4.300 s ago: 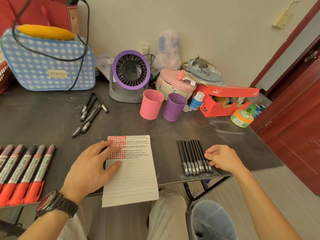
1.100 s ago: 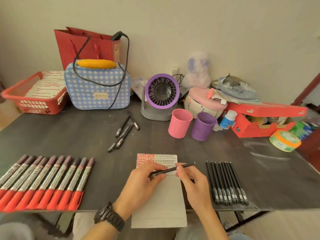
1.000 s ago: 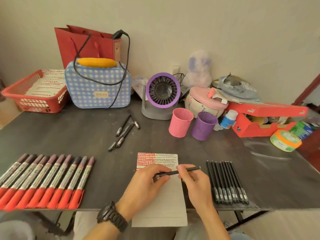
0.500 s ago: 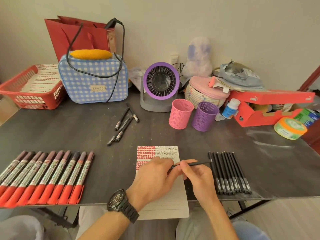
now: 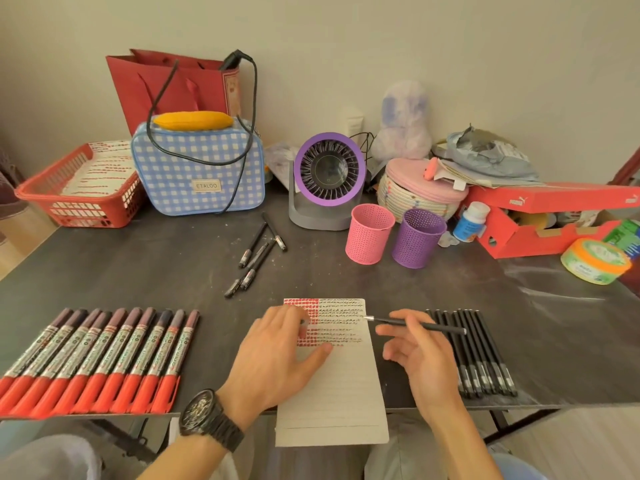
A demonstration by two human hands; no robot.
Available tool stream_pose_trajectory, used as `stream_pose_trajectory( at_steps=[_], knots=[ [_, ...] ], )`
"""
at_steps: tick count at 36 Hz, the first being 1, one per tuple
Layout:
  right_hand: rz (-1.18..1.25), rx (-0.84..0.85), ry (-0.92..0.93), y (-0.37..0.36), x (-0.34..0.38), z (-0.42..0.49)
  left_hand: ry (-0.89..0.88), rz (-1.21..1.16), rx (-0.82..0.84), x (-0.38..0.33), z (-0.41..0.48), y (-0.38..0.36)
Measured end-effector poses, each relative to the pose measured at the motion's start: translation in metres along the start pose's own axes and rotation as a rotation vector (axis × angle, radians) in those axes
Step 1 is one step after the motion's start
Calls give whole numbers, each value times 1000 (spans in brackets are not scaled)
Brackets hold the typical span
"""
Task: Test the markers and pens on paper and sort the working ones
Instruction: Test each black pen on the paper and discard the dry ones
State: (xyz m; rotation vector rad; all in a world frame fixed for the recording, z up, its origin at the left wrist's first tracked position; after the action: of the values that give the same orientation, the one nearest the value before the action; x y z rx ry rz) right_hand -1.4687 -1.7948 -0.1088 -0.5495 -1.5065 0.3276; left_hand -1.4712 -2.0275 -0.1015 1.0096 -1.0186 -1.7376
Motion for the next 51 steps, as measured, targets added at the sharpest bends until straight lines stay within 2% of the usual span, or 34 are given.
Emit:
stream_pose_trajectory(
  at_steps=[7,11,18,51],
  knots=[
    [-252,-18,-47,-8,-9,8,25,-57,181,26,-15,-11],
    [-334,2,-74,-23,-14,15,68,-66,184,26,-16,-13],
    [-603,-88,113,-29,-20,20,93,-103,201,27,-15,-15],
    [-691,-106,202,-24,-27,20,109,-94,199,28,-12,-14]
  ],
)
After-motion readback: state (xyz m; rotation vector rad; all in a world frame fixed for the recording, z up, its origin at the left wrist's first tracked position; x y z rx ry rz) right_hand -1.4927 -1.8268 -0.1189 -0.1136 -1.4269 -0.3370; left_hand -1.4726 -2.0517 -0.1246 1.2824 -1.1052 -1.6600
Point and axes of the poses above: each hand's wrist, its own z-axis towards the middle knuckle, its own y-axis out of the back of the hand, x = y × z, the point moved 4 cm from there along z, towards the middle knuckle, and after that the axes turned 15 degrees about z, right-handed, at the moved point
